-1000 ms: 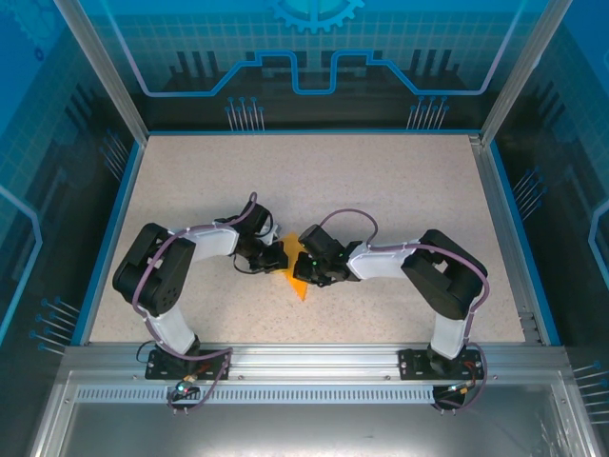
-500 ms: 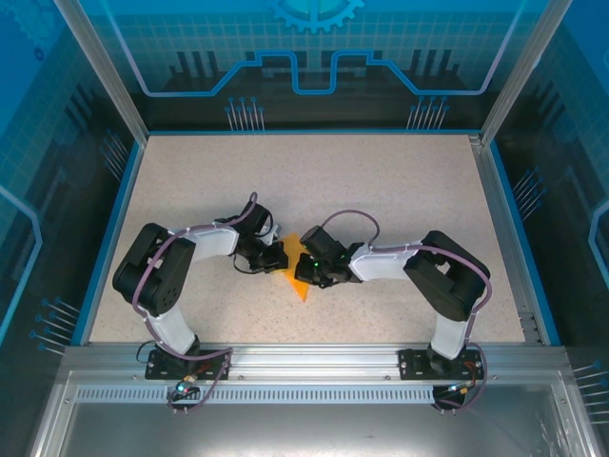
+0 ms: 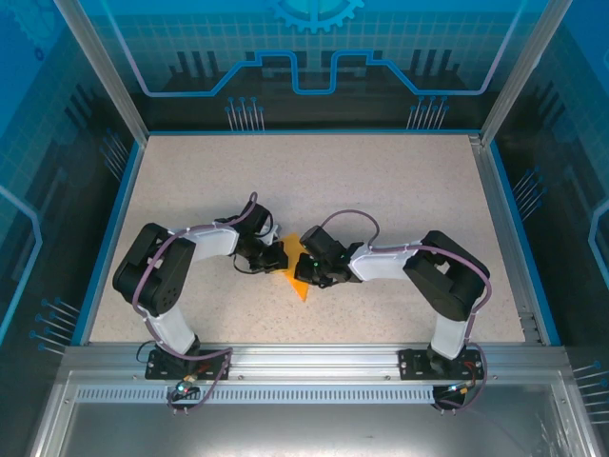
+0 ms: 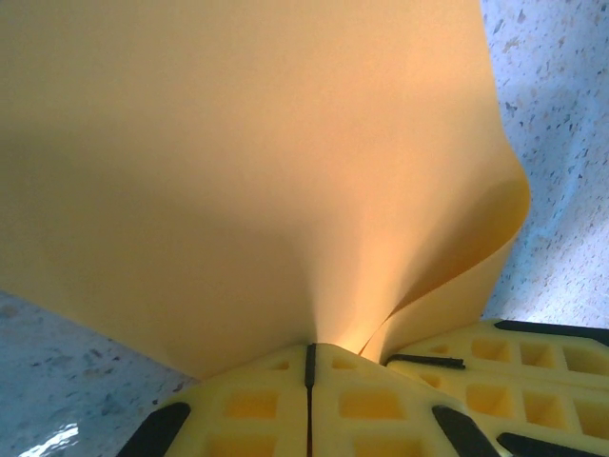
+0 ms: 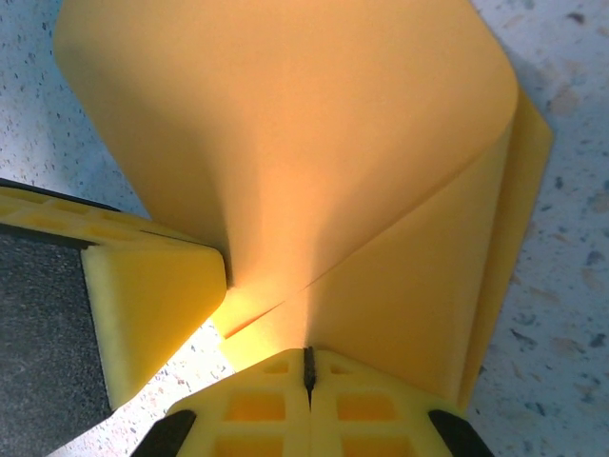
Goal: Fold a paper plane with a square sheet of paper (pick it up from the middle)
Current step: Third fold the triangle at the center of the table.
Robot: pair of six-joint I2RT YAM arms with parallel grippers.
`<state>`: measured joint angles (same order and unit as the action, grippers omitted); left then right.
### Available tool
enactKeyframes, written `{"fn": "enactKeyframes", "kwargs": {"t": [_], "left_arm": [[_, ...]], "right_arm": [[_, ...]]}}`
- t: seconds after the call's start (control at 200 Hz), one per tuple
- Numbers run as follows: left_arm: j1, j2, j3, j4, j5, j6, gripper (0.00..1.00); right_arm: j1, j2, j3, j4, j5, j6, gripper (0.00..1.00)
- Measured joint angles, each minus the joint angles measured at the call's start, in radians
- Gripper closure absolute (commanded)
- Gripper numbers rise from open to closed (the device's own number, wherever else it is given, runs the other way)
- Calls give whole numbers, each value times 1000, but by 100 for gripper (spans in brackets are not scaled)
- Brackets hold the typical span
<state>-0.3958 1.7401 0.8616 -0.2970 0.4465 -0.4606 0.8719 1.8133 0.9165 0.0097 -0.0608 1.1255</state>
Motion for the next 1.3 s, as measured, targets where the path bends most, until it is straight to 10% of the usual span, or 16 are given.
{"fn": "enactKeyframes", "kwargs": {"t": [1.301], "left_arm": [[-5,-81,17,-76,-6,15,84]], "right_arm": [[0,9,7,-1,-6,-19,97]]}}
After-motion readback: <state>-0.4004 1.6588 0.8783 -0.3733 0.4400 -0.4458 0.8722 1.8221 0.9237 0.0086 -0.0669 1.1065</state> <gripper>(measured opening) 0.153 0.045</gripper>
